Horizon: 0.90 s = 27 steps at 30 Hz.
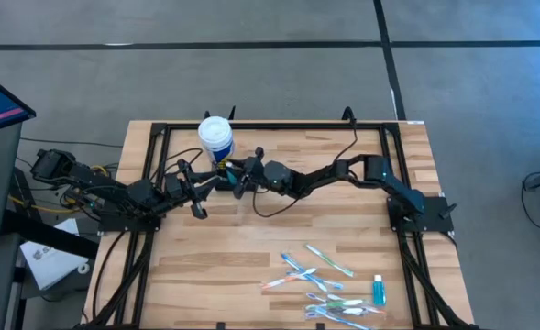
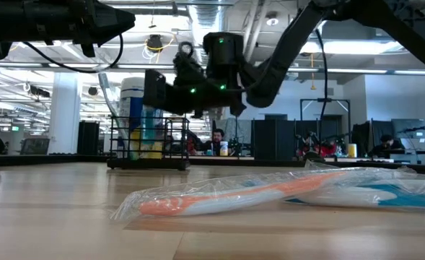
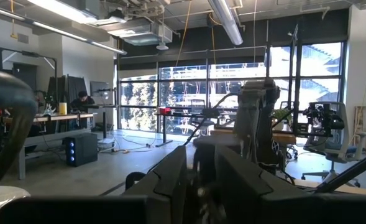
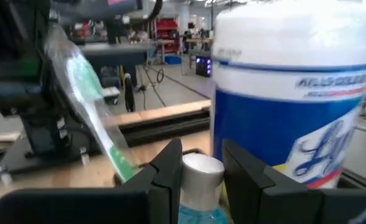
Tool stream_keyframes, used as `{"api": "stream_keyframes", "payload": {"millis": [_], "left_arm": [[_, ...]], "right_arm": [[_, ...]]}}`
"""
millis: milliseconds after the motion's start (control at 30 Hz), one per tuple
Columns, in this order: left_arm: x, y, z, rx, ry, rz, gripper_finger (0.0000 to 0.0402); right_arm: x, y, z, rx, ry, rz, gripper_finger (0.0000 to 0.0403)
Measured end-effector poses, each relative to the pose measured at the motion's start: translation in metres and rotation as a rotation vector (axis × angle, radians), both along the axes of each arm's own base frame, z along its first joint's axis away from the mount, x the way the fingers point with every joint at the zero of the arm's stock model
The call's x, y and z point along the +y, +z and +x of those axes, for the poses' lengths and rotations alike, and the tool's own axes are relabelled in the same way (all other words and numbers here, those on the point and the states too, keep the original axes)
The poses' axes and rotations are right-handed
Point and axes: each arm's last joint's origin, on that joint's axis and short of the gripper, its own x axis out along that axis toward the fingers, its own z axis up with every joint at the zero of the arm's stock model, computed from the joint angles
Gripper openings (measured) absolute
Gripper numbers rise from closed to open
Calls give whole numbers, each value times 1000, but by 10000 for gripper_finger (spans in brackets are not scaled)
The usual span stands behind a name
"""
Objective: Pick & Place toothbrushing station
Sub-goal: Put the mouthwash bottle into the wire organizer
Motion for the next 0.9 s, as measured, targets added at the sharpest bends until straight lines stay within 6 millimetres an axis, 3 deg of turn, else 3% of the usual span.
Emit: {"api": "stream_keyframes", "payload": {"millis": [900], "left_arm": [[0, 0, 0, 0, 0, 0, 81]], "right_arm": [[-1, -3, 2, 39, -5, -8, 93]]}}
